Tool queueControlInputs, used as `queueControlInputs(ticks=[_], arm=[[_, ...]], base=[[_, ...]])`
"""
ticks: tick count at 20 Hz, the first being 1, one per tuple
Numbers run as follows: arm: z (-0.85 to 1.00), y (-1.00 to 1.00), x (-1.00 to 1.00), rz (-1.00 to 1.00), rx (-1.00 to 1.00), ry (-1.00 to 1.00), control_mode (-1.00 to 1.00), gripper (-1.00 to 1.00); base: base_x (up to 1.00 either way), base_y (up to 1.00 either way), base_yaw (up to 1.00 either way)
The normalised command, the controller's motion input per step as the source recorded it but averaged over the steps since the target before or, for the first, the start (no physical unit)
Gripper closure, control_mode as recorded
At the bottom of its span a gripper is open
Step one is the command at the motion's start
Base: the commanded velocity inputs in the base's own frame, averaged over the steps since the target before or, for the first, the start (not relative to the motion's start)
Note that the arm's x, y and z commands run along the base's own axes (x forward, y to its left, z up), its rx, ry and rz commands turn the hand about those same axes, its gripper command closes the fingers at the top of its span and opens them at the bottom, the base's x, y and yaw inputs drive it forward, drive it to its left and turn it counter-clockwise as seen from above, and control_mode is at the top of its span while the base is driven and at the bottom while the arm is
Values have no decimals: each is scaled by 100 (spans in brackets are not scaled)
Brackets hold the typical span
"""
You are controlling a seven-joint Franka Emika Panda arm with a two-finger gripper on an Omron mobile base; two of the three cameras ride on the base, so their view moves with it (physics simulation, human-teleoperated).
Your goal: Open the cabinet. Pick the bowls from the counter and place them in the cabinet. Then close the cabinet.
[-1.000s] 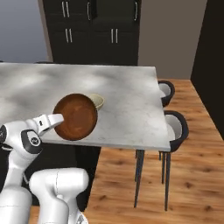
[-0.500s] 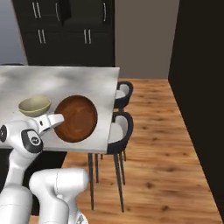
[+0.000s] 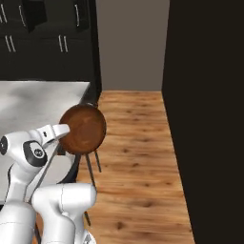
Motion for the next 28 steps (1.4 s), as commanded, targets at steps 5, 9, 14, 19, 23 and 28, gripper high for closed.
queueControlInputs(ticks=[5, 9, 14, 19, 23, 28], arm=[[0, 0, 0, 0, 0, 0, 100, 100], [0, 0, 0, 0, 0, 0, 100, 100], [0, 0, 0, 0, 0, 0, 100, 100], [0, 0, 0, 0, 0, 0, 100, 100], [0, 0, 0, 0, 0, 0, 100, 100], [0, 0, 0, 0, 0, 0, 100, 100]], base=[[100, -100, -5], [100, -95, 0], [65, -97, -9], [-40, -100, -18], [62, -91, -16], [100, -11, 1]])
